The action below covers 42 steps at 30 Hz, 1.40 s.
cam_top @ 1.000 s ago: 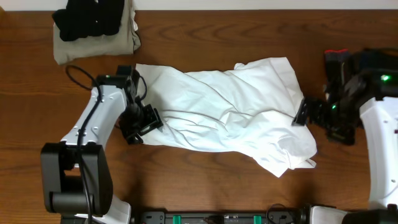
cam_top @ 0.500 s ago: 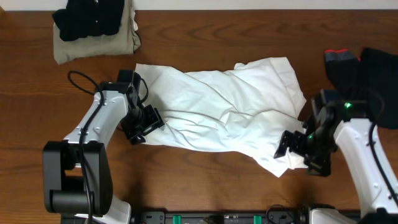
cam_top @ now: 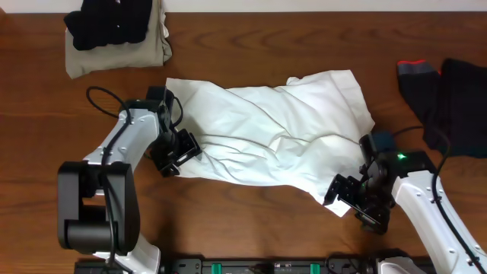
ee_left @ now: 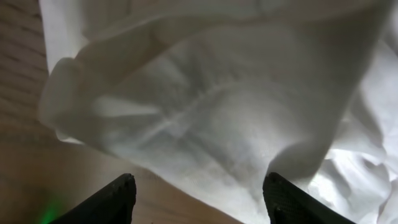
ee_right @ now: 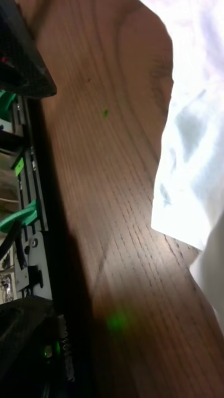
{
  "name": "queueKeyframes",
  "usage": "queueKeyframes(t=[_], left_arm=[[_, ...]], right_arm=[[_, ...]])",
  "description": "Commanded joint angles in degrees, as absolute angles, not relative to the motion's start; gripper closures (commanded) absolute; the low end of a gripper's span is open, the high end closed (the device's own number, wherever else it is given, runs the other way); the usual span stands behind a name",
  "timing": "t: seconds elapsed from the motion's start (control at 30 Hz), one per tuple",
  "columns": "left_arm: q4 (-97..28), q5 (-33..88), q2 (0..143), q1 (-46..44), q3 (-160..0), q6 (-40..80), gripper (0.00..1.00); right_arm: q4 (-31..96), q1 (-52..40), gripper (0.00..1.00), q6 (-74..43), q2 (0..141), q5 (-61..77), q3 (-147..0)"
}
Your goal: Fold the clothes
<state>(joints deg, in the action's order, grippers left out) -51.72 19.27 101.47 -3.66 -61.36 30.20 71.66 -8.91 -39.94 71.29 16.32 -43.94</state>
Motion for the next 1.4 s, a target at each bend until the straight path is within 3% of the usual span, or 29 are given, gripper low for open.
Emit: queueKeyframes(t=[0.0, 0.57, 1.37], left_arm=[[-51.33, 18.74, 102.94, -3.73, -61.28, 30.98, 0.34], [-50.63, 18.72, 103.11, -3.73, -61.19, 30.96, 0.39], [-50.65, 18.74, 103.11, -3.73, -61.19, 30.94, 0.39]], right_arm=[[70.50, -9.89, 0.01, -42.68, 70.76, 16.38, -43.11], [57.25, -9.89, 0.04, -50.04, 71.40, 12.95, -34.06], [52.07, -9.89, 0.12, -55.83, 79.88, 6.98, -33.95]])
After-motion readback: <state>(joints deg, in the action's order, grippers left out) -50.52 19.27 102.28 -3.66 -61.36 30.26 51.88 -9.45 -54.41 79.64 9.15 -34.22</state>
